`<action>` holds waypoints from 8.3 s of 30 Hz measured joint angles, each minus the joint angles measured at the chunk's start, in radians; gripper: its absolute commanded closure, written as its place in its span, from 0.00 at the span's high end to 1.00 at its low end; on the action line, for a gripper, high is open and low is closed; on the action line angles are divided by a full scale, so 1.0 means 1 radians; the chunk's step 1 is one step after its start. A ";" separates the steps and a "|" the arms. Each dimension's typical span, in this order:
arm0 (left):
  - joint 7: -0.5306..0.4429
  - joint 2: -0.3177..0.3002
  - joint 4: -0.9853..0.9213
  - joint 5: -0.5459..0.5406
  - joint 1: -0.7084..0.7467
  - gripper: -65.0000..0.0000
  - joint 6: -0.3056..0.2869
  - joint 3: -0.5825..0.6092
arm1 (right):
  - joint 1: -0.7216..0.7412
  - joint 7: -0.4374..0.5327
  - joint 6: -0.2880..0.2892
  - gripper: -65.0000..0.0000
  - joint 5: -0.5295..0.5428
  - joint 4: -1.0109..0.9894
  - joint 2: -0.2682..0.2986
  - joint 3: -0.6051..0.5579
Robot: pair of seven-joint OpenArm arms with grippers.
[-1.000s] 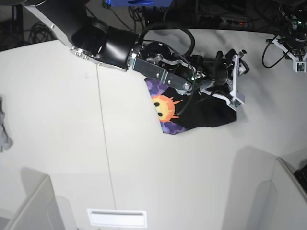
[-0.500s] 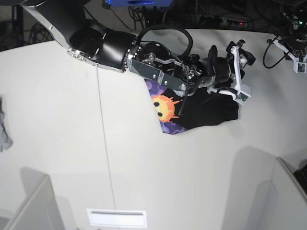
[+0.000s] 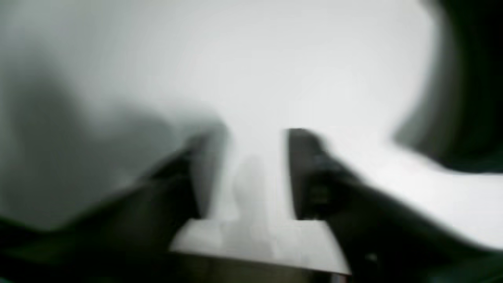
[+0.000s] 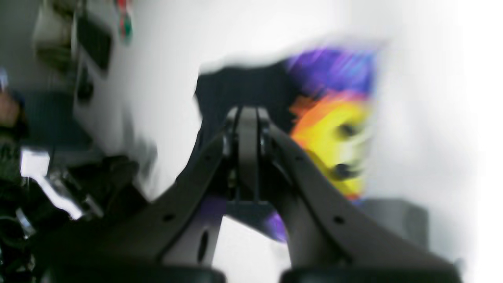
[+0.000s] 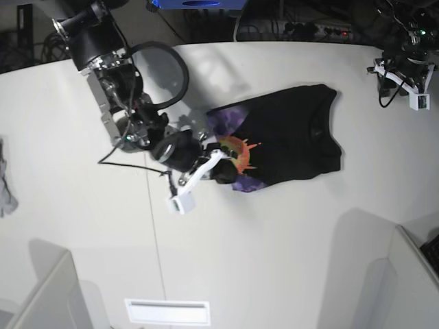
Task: Fold the T-shirt properly
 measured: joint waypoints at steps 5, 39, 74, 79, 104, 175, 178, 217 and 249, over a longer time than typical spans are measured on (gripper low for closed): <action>0.105 -0.001 -0.060 -0.250 -0.080 0.83 -0.003 0.002 | -0.047 -0.024 0.001 0.00 0.005 0.054 0.062 -0.006; 0.051 0.052 -0.513 -0.380 -0.298 0.83 -0.035 0.262 | -0.085 -0.021 0.001 0.00 0.005 0.059 0.101 -0.005; -0.003 -0.375 -0.537 -0.304 -0.642 0.00 0.088 1.398 | -0.441 -0.010 0.002 0.00 0.005 0.061 0.112 0.545; -0.045 -0.394 -0.536 -0.281 -0.772 0.00 0.088 1.657 | -0.495 -0.007 0.001 0.00 0.008 0.061 0.109 0.602; -0.502 -0.364 -0.510 0.332 -0.847 0.00 -0.014 1.940 | -0.634 -0.009 0.002 0.00 0.008 0.061 -0.019 0.808; -0.658 -0.247 -0.402 0.505 -0.991 0.77 -0.019 1.946 | -0.595 -0.011 0.001 0.00 -0.154 0.060 -0.086 0.726; -0.640 -0.256 -0.319 0.493 -0.939 0.77 -0.021 1.812 | -0.599 -0.014 0.001 0.00 -0.159 0.074 -0.079 0.723; -1.014 -0.180 0.058 0.290 0.274 0.00 -0.014 0.436 | -1.004 0.427 0.158 0.00 -0.906 0.251 -0.033 0.426; -1.119 -0.119 -0.154 0.282 0.736 0.00 -0.003 0.463 | -1.197 0.202 0.159 0.00 -0.905 0.175 0.059 0.283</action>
